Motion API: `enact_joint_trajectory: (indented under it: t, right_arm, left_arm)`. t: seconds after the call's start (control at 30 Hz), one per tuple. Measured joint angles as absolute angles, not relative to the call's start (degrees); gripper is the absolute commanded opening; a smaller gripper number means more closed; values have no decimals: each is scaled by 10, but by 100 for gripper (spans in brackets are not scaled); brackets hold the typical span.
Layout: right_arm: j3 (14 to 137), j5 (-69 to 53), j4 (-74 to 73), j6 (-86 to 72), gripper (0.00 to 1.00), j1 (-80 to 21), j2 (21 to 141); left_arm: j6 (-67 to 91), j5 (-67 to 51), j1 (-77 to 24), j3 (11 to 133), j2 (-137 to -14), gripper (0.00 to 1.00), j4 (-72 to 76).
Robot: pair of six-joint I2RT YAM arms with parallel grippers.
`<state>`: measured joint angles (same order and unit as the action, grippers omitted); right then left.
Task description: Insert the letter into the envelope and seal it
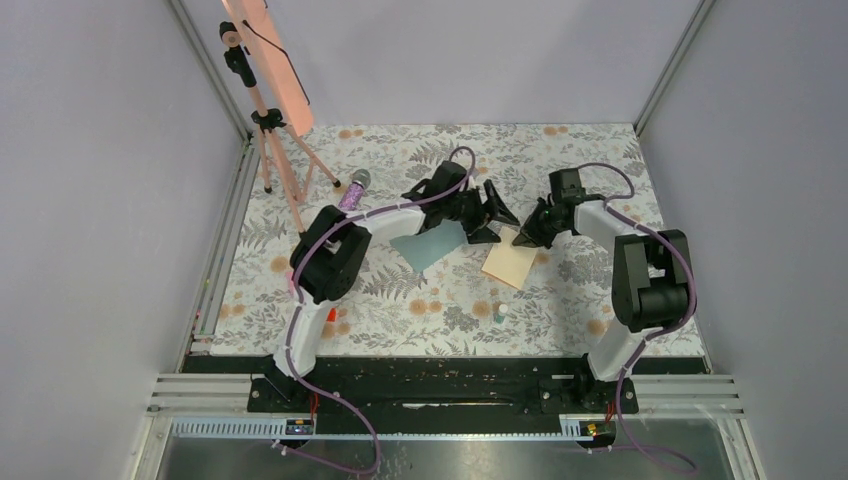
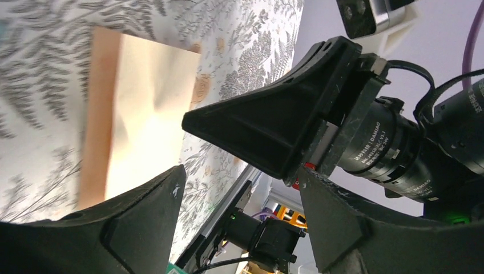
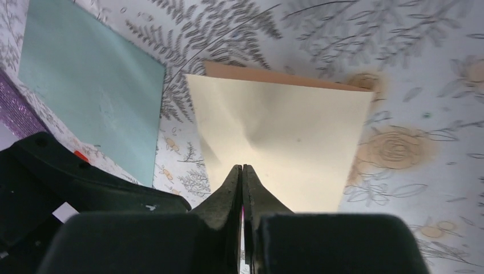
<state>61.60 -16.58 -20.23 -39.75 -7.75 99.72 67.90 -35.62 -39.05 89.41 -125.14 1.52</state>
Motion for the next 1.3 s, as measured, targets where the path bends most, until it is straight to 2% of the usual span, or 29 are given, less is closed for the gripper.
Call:
enact_joint_trajectory:
  t: [0.4,0.63,0.83,1.07,1.3]
  right_arm:
    - [577,-172,-207,-392,0,-41,988]
    - [571,-177,-214,-390,0,-41,991]
    - [535,-179,-215,-403,0,-52,970]
    - [473,-175,-196,-442,0,-84,942]
    - [477,-184,-175,-462,0,-92,957]
  left_arm:
    - [651,-359,-399,940,-1338,73,-29]
    - [636,-356,-397,940,-1337,73,-34]
    - [612,-345,-397,924,-1321,65,-48]
    - [570,-311,-397,896,-1285,65,-100]
    - [557,-298,-397,869,-1258,65,-123]
